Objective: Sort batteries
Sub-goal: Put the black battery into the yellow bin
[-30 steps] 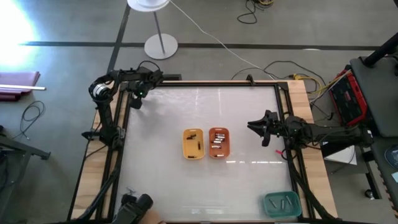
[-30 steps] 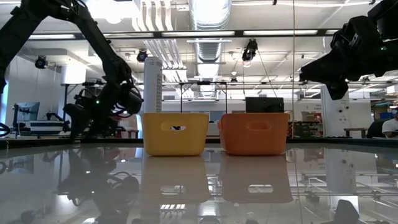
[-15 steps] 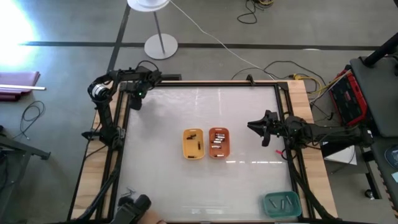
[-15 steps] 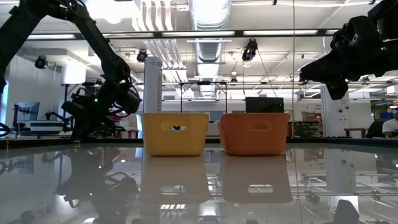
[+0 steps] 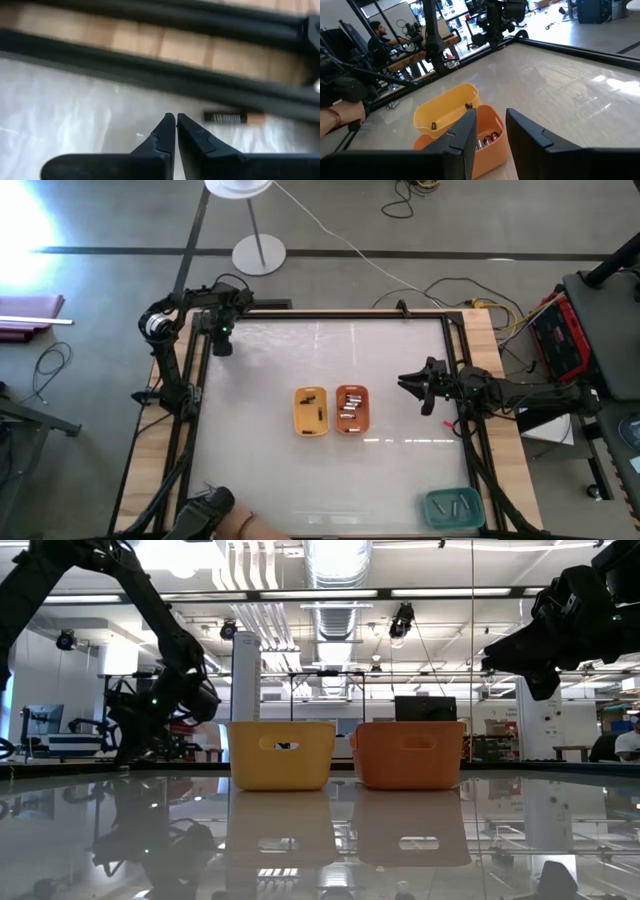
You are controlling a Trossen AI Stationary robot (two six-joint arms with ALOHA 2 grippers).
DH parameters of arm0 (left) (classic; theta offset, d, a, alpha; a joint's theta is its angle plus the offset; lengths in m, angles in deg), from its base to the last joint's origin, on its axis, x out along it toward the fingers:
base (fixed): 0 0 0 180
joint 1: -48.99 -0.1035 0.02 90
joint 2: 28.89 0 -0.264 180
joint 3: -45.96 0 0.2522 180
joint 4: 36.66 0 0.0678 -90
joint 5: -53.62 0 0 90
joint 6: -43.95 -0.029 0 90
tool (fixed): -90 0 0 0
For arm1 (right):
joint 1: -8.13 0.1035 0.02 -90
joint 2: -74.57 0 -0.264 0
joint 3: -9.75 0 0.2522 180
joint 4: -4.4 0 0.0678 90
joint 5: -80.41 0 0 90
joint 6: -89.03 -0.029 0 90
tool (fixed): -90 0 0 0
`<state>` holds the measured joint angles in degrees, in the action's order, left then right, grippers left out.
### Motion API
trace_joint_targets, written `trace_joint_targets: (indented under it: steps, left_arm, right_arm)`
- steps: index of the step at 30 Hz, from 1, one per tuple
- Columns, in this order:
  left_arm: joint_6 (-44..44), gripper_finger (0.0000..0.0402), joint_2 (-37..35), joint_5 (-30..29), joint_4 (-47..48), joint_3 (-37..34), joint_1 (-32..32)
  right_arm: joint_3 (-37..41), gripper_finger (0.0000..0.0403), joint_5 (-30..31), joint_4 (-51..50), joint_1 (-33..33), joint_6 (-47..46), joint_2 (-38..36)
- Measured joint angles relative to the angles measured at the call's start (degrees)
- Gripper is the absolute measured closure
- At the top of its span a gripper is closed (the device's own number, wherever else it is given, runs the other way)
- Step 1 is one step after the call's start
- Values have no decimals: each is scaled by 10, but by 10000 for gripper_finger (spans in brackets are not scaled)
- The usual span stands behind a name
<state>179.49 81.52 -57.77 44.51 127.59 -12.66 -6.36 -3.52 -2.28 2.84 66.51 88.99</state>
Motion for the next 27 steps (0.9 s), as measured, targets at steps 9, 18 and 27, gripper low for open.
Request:
trace_joint_targets:
  steps: [9,18,27]
  left_arm:
    - [-1,401,9,36,39,26,-29]
    - [1,402,90,57,135,108,-43]
    - [-69,402,183,22,213,231,-44]
  right_arm:
    - [0,315,0,0,0,0,0]
    - [0,338,0,0,0,0,0]
    - [0,337,0,0,0,0,0]
